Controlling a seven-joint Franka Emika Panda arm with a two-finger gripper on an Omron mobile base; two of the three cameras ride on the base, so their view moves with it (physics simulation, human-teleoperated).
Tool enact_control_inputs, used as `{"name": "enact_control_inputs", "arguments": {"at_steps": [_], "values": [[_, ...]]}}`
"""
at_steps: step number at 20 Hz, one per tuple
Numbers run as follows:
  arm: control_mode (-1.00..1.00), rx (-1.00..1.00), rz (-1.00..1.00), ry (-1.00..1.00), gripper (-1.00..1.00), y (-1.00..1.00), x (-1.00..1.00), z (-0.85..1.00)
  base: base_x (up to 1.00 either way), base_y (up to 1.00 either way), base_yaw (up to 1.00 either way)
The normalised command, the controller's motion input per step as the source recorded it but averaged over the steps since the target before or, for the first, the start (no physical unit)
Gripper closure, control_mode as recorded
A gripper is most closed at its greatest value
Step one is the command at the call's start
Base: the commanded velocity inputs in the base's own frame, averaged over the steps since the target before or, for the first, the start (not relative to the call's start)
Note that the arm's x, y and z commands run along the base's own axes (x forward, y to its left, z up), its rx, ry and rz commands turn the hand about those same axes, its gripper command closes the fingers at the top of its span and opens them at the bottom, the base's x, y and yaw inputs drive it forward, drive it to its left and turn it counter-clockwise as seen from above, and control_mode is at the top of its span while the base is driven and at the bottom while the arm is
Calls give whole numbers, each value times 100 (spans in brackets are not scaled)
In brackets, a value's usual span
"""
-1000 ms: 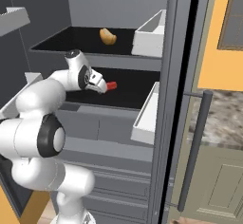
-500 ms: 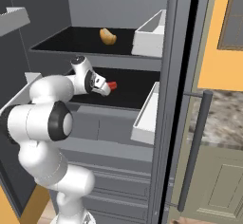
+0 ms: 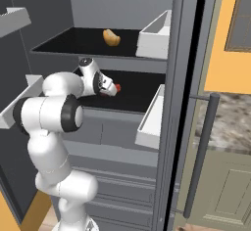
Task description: Pick steak from the fridge and place it on the plate on the counter.
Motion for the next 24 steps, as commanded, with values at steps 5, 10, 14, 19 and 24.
{"name": "enact_control_inputs", "arguments": {"at_steps": [5,10,14,19,24], "values": [[-100,0,0,-1,-100,0,54,-34,0,0,0],[-100,-1,0,-2,-100,-1,42,-39,0,0,0],[-100,-4,0,0,-100,-9,20,-65,0,0,0],[-100,-1,0,0,100,-13,11,-63,0,0,0],[-100,0,0,-4,100,-36,0,-65,0,0,0]]}}
